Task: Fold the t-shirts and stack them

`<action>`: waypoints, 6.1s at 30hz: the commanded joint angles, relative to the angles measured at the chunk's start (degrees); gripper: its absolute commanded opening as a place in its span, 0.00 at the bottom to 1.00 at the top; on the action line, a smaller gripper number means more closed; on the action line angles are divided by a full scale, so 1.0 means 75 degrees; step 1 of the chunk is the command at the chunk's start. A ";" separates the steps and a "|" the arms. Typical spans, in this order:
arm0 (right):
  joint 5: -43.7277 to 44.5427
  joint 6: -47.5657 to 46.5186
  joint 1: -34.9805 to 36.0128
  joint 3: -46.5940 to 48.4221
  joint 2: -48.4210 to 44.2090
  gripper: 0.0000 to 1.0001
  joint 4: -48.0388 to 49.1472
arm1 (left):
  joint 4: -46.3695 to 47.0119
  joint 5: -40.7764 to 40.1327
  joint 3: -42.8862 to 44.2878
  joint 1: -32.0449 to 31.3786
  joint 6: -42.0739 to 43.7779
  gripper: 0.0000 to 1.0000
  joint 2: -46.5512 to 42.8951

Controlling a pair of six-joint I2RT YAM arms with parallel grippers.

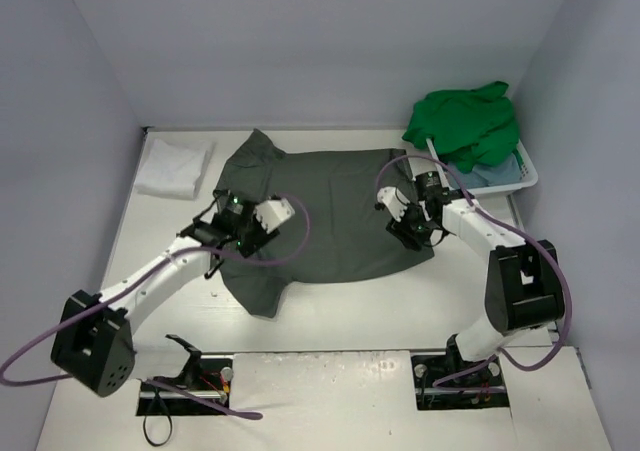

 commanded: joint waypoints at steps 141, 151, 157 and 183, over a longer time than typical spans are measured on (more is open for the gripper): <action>0.0842 -0.1755 0.0144 -0.0461 -0.0436 0.00 -0.0438 | -0.3261 0.1671 -0.0178 -0.1641 0.0910 0.00 -0.0771; 0.0877 -0.1930 0.0098 0.0206 0.0184 0.00 -0.0438 | -0.3015 0.1999 0.0501 -0.0727 0.1332 0.00 -0.0222; 0.0889 -0.2001 0.0027 0.0722 0.0794 0.00 -0.0426 | -0.2886 0.2198 0.1146 -0.0047 0.1730 0.00 0.0435; 0.0514 -0.2025 -0.0407 0.2889 0.2423 0.00 -0.0333 | -0.2663 0.2245 0.2998 0.0984 0.2316 0.00 0.2568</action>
